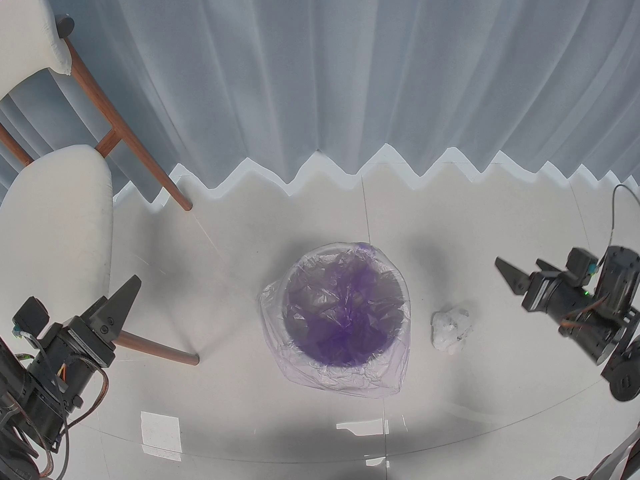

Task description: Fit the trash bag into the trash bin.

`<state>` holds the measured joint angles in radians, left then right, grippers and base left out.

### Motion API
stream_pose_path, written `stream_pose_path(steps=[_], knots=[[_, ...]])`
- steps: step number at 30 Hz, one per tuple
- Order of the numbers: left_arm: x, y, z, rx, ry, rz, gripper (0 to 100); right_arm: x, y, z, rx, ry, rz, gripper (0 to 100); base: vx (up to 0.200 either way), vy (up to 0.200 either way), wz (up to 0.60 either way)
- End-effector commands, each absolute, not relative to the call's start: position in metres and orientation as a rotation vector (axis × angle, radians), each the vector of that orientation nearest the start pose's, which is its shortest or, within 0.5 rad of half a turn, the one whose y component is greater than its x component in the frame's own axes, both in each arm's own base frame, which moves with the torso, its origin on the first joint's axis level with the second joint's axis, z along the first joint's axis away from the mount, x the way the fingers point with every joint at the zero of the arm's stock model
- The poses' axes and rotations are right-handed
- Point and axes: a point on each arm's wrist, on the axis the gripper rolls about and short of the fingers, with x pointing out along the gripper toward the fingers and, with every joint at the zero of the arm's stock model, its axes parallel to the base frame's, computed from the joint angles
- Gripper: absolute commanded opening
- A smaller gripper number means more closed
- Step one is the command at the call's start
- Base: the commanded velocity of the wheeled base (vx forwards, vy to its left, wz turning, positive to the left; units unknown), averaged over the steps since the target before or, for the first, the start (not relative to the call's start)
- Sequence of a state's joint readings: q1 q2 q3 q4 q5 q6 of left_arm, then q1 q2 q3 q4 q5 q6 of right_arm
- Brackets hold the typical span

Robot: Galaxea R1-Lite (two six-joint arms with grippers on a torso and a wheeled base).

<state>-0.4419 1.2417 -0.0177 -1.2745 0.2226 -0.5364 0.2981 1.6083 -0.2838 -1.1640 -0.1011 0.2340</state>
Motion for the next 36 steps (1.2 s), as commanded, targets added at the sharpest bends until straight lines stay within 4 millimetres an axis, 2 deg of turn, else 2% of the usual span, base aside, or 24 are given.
stream_pose_path(steps=[1,3,4,6,9,11,14,17,19,22,26,30,34,36], knots=[[0.112,-0.047,0.15,-0.578,0.011,-0.225,100,0.212,0.026,0.23,0.228,-0.038,0.133,100,0.0,0.0,0.0],[0.111,-0.047,0.15,-0.579,0.014,-0.224,100,0.216,0.026,0.239,0.249,-0.025,0.132,100,0.0,0.0,0.0],[0.112,-0.046,0.15,-0.576,0.017,-0.222,100,0.227,0.026,0.248,0.293,0.003,0.123,100,0.0,0.0,0.0],[0.112,-0.046,0.15,-0.573,0.02,-0.223,100,0.242,0.026,0.251,0.331,0.017,0.11,100,0.0,0.0,0.0],[0.113,-0.046,0.15,-0.573,0.02,-0.214,100,0.267,0.027,0.252,0.355,0.021,0.098,100,0.0,0.0,0.0],[0.113,-0.046,0.149,-0.575,0.023,-0.212,100,0.284,0.025,0.247,0.434,0.041,0.072,100,0.0,0.0,0.0],[0.114,-0.045,0.149,-0.573,0.022,-0.203,100,0.288,0.025,0.24,0.504,0.072,0.042,100,0.0,0.0,0.0],[0.116,-0.043,0.148,-0.572,0.022,-0.183,100,0.285,0.025,0.209,0.432,0.197,0.033,100,0.0,0.0,0.0],[0.118,-0.041,0.147,-0.568,0.046,-0.228,100,0.282,0.016,0.175,0.27,0.332,0.04,100,0.0,-0.1,0.0],[0.118,-0.04,0.147,-0.564,0.065,-0.297,100,0.277,0.009,0.135,0.153,0.479,0.036,100,0.0,-0.2,0.0],[0.12,-0.041,0.145,-0.559,0.083,-0.321,100,0.284,0.017,0.112,0.155,0.57,0.069,100,0.0,-0.2,0.0],[0.12,-0.041,0.14,-0.549,0.134,-0.31,100,0.295,0.023,0.079,0.142,0.681,0.082,100,0.0,-0.2,0.0],[0.119,-0.041,0.137,-0.544,0.159,-0.297,100,0.301,0.036,0.06,0.124,0.739,0.112,100,0.0,-0.2,0.0],[0.119,-0.04,0.137,-0.539,0.16,-0.285,100,0.311,0.05,0.048,0.112,0.763,0.139,100,0.0,-0.2,0.0]])
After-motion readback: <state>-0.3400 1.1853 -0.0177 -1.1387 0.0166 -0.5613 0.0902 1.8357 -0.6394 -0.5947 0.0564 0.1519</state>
